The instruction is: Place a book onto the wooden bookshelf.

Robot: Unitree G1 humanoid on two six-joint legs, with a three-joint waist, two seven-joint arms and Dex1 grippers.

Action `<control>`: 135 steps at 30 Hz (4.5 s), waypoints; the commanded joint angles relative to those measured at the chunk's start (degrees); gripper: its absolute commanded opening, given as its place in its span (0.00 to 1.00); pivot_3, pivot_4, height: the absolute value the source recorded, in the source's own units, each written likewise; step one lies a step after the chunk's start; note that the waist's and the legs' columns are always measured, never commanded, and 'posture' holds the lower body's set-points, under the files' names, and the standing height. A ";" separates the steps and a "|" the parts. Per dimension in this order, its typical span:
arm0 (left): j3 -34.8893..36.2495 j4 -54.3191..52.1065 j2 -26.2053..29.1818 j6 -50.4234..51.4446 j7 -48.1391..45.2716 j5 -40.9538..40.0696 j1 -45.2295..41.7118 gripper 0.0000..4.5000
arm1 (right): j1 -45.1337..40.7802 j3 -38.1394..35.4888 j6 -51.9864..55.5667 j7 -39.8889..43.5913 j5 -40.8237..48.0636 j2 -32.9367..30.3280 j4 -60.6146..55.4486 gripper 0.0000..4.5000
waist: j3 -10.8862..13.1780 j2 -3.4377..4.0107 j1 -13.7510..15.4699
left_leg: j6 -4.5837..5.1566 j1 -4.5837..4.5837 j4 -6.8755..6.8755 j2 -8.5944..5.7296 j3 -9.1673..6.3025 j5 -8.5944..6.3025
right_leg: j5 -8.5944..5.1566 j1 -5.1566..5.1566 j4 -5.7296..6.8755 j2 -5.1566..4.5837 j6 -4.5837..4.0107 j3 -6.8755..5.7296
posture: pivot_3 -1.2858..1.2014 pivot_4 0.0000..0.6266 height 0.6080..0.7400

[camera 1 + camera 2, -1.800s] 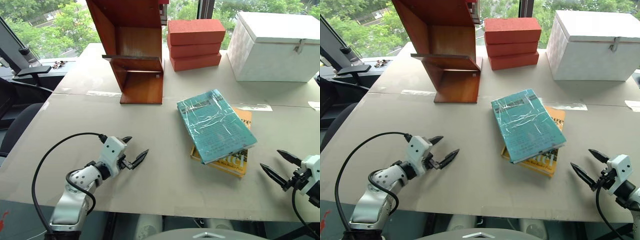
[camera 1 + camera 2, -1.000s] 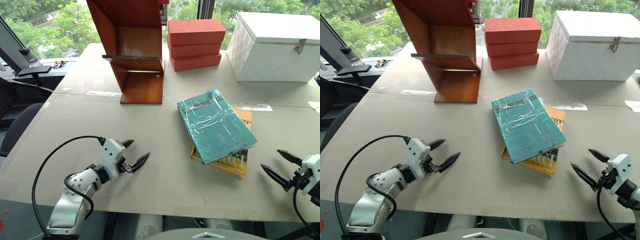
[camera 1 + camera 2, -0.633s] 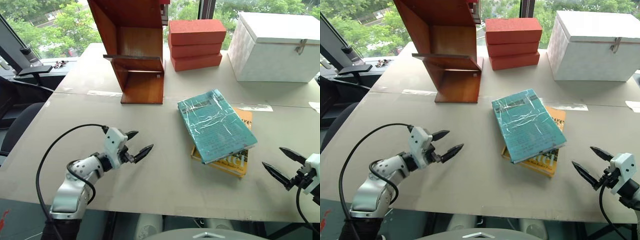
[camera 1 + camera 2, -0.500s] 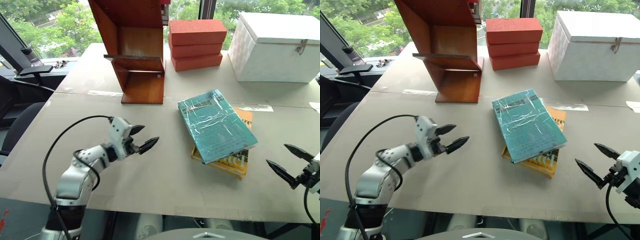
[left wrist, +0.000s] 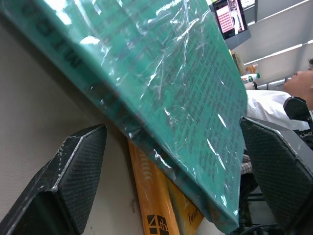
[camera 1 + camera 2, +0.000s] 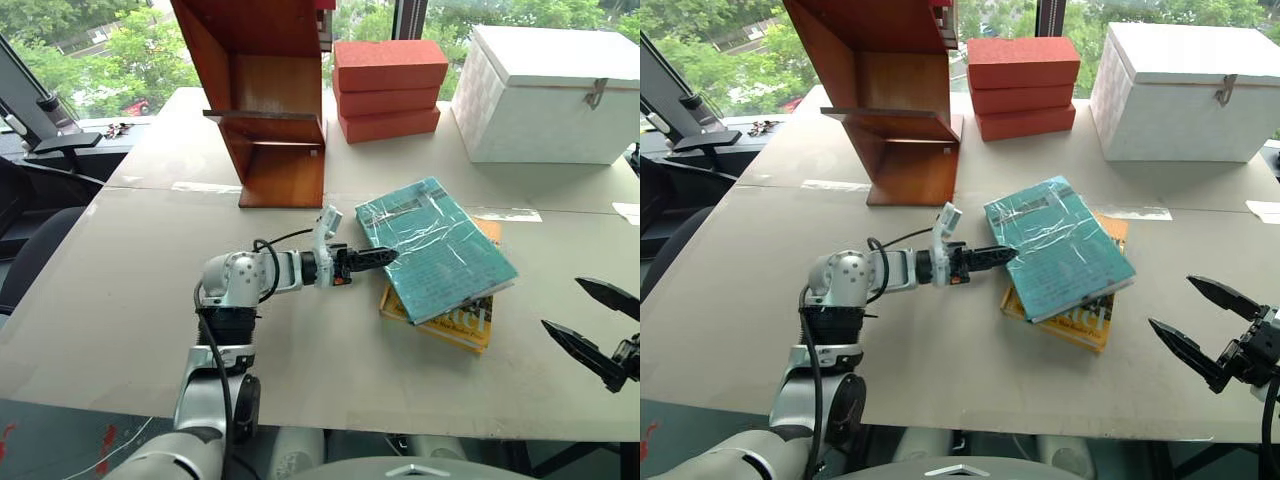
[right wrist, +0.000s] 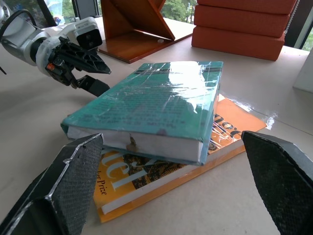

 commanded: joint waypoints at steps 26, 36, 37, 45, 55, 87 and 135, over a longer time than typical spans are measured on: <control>25.99 14.59 -15.92 7.06 18.89 -2.81 -6.42 0.01 | -0.45 -3.41 0.97 -1.10 -0.18 1.78 -3.72 1.00 | -0.08 0.04 0.74 | -0.02 -0.04 0.04 -1.08 -1.38 -0.01 | -0.02 0.21 -0.12 -0.24 0.04 -0.09 | 0.52 0.24 0.85; -11.11 -13.90 4.24 -27.65 -15.13 11.61 -6.96 0.01 | -3.49 -1.27 1.11 -0.95 -1.25 1.46 -1.85 1.00 | 0.05 -0.07 0.10 | -0.05 0.01 -0.19 -1.08 -1.38 -0.01 | 0.13 0.17 -0.13 -0.22 -0.23 -0.03 | 0.52 0.24 0.85; -13.09 -14.24 5.17 -32.68 -16.26 14.47 -8.14 0.01 | -4.23 -0.97 1.16 -0.92 -1.39 1.22 -1.41 1.00 | 0.05 -0.07 0.30 | -0.04 0.00 -0.19 -1.08 -1.37 -0.01 | 0.13 0.17 -0.15 -0.22 -0.23 -0.02 | 0.52 0.24 0.85; -22.61 -13.97 10.36 -67.67 -12.68 40.32 -18.66 0.01 | -14.70 -1.09 3.38 -3.79 2.51 -0.13 2.18 1.00 | 0.14 -0.11 0.66 | 0.00 -0.18 -0.21 -1.19 -1.34 0.00 | 0.14 0.17 -0.45 -0.26 -0.18 0.09 | 0.52 0.24 0.85; -24.34 -13.87 25.14 -80.94 -1.51 72.52 -24.71 0.01 | -32.15 1.54 11.51 -10.16 12.26 -2.03 4.79 1.00 | 0.24 -0.15 0.17 | 0.01 -0.12 -0.40 -1.19 -1.39 0.01 | 0.10 0.16 -0.46 -0.21 -0.09 0.08 | 0.52 0.24 0.85; -23.82 -25.89 25.85 -50.35 -5.69 101.72 -11.86 0.01 | -47.97 9.80 15.96 -10.06 8.73 -2.81 10.68 1.00 | 0.41 -0.15 0.08 | 0.02 -0.12 -0.16 -1.02 -1.30 0.01 | 0.22 -0.05 0.15 -0.07 0.15 0.12 | 0.52 0.24 0.85; -6.01 -33.71 1.80 -61.21 -1.15 74.92 11.46 0.87 | -47.81 9.60 14.11 -9.97 7.02 -1.06 11.76 1.00 | 0.40 -0.17 0.10 | 0.02 -0.10 0.11 -0.99 -1.31 0.01 | 0.23 -0.05 0.39 -0.12 0.15 0.15 | 0.52 0.24 0.85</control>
